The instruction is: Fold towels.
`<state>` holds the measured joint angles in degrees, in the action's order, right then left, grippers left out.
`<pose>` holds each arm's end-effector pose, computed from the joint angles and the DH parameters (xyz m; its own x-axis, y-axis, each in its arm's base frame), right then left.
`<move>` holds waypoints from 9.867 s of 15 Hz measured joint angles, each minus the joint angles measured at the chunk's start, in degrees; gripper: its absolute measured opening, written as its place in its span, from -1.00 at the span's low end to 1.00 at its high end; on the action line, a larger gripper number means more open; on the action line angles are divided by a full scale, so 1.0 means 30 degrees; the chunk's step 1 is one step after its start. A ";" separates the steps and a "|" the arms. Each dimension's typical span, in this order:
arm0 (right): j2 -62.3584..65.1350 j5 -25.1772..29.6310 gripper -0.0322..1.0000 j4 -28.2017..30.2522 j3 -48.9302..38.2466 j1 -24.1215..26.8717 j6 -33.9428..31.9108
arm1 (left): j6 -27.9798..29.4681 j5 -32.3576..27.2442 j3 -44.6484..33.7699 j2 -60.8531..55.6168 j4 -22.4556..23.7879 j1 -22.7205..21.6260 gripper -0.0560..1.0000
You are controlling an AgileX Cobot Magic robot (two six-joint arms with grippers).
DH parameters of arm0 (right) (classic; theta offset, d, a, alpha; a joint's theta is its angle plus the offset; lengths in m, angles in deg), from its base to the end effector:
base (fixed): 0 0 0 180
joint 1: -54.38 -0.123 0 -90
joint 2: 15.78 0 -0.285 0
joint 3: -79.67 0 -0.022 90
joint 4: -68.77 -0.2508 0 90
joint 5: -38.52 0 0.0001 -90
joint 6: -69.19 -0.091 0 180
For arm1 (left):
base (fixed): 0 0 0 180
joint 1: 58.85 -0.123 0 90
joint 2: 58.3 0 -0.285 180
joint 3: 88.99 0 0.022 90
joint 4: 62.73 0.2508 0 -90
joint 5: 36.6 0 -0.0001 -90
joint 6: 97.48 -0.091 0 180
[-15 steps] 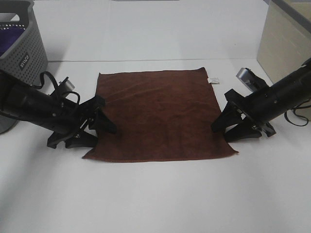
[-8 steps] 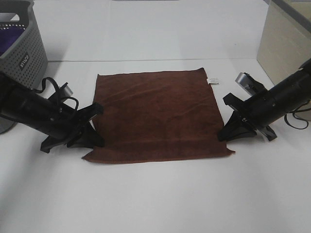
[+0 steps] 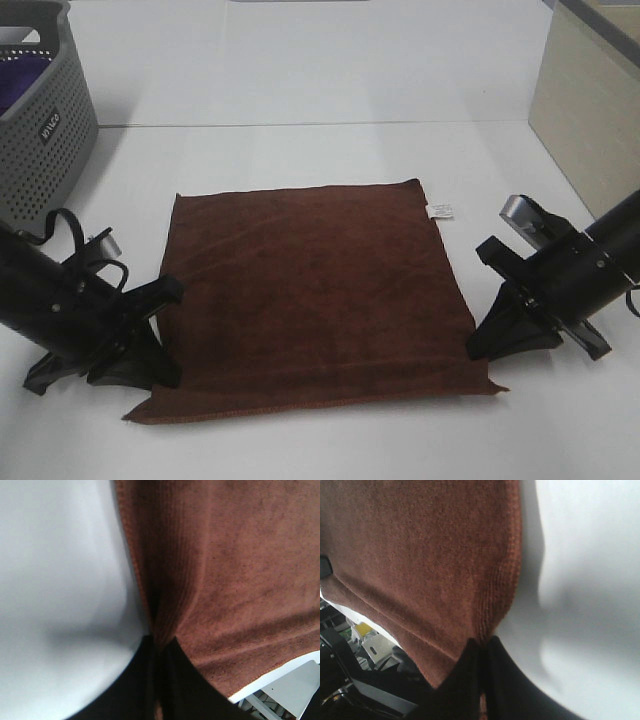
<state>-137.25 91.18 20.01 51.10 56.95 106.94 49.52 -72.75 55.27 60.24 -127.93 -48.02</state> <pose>0.2814 0.0419 0.0882 -0.9876 0.0013 0.1568 0.0958 0.7970 0.5964 0.2623 -0.0999 0.0810 -0.9723 -0.2073 0.1079 -0.2324 0.8091 -0.5398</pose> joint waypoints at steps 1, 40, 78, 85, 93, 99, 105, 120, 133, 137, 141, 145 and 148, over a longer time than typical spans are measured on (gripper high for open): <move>0.0172 0.0076 -0.94 0.0191 -0.0229 0.0000 -0.0172 | 0.0000 -0.0019 -0.0191 -0.0172 0.0038 0.0038 -0.87; -0.7028 0.4240 0.40 0.5749 1.9901 -0.1719 -0.6608 | 0.9645 -0.1700 1.7093 0.5386 1.3102 -0.0115 0.66; -0.6704 0.4393 0.40 0.5672 1.9901 -0.1719 -0.7773 | 1.5202 0.0611 2.0951 0.7735 0.8804 0.5500 0.35; -0.6704 0.5176 0.40 0.2235 1.9901 -0.1719 -0.6742 | 1.0313 0.0898 2.0951 0.6417 0.8575 0.3839 0.52; -0.6761 0.5138 0.40 -0.0649 1.9901 -0.6398 -0.4794 | 1.0218 0.0229 2.0951 0.5023 1.1555 0.0497 0.52; -0.8079 0.1795 0.40 0.0745 1.9901 -0.6856 -0.5329 | 1.0294 -0.0821 2.0951 0.5023 1.1746 0.0497 0.53; -0.8270 0.1471 0.39 0.2445 1.9901 -0.4947 -0.6780 | 1.0351 -0.1280 2.0951 0.5023 1.1898 0.0497 0.53; -0.0993 0.5481 0.38 1.1268 1.9442 -0.5042 -1.1383 | 1.0084 -1.0390 2.0951 -0.1528 1.7418 0.0516 0.53; 1.4305 0.4756 0.38 1.5107 0.2941 -0.7296 -1.2777 | 1.1803 -1.1134 0.6207 -1.5909 2.0531 0.0535 0.53; 2.0168 0.4431 0.38 1.5107 -0.2063 -0.7296 -1.2777 | 1.1937 -1.1077 0.0688 -2.1562 2.0531 0.0535 0.53; 2.6585 0.4374 0.38 1.5374 -0.5462 -0.7296 -1.2586 | 1.1784 -1.0638 -0.2865 -2.7349 2.0512 0.0535 0.53; 3.0806 0.3018 0.38 1.5031 -0.6283 -0.7296 -1.1497 | 1.0371 -0.9397 -0.3610 -2.9355 1.9863 0.0535 0.53; 3.1856 0.2884 0.38 1.4954 -0.6494 -0.7296 -1.1115 | 0.8900 -0.8308 -0.4163 -2.9412 1.8850 0.0535 0.53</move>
<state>-41.68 99.83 64.87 31.62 35.07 73.60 76.22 -97.68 42.78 -28.00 -71.38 -46.42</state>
